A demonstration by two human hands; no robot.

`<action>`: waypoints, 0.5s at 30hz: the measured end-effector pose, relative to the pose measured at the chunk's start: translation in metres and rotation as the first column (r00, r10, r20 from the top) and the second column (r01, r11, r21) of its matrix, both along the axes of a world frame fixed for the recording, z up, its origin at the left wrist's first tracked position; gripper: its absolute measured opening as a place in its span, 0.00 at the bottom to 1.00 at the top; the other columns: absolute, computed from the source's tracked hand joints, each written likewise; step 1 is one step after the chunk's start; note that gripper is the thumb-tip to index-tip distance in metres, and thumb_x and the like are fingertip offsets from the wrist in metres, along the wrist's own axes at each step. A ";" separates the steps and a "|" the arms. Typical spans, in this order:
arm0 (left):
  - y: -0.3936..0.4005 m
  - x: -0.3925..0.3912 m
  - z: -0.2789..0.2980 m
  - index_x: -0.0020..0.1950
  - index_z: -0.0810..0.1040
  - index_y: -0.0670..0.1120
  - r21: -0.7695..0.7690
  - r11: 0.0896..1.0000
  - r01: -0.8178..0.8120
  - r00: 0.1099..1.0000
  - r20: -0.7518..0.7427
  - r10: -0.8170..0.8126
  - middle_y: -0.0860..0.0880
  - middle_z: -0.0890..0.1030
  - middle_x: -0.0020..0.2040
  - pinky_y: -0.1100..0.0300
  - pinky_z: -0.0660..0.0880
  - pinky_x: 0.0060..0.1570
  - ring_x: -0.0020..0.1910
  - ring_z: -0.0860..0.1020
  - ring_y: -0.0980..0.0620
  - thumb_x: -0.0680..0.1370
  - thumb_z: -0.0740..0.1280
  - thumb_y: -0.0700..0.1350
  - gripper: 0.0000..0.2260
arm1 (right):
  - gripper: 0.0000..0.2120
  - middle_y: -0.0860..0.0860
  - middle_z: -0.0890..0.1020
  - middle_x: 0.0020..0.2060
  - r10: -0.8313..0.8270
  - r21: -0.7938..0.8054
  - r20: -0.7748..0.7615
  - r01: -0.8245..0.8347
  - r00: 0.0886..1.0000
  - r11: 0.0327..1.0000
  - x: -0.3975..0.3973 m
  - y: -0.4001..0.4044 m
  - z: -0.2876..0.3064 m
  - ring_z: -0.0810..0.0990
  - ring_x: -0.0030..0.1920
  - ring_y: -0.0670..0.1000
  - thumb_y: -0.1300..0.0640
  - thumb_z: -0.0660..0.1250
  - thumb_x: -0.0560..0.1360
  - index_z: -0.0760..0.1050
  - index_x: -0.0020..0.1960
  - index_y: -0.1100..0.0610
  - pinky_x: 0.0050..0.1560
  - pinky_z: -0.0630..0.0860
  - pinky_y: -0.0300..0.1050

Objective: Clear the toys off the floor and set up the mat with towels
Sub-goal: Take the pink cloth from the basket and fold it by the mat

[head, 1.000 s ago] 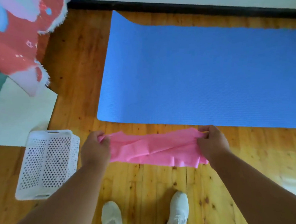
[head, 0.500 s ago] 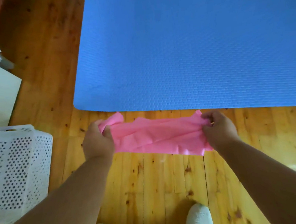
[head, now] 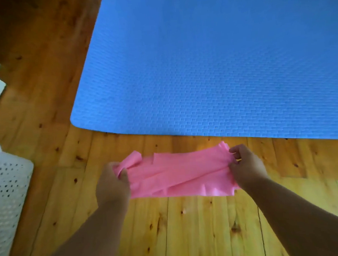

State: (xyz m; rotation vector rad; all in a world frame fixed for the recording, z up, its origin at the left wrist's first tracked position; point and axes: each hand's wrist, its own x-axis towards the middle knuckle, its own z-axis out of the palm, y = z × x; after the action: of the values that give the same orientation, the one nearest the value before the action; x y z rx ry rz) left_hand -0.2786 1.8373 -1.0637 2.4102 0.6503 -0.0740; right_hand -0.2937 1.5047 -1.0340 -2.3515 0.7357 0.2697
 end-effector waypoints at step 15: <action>-0.007 -0.021 -0.022 0.52 0.71 0.46 0.210 0.943 0.258 0.900 -0.407 -0.156 0.49 0.78 0.42 0.53 0.77 0.42 0.42 0.80 0.46 0.76 0.64 0.56 0.14 | 0.14 0.57 0.80 0.46 -0.156 -0.182 -0.416 0.086 0.896 0.980 -0.042 0.041 -0.038 0.81 0.44 0.58 0.55 0.56 0.77 0.71 0.58 0.61 0.44 0.80 0.51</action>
State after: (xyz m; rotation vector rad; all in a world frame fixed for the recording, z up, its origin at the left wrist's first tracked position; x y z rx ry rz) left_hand -0.2996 1.8299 -1.0861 2.7423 0.5970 -0.6036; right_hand -0.3354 1.5460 -1.0720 -2.4073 1.1469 0.7143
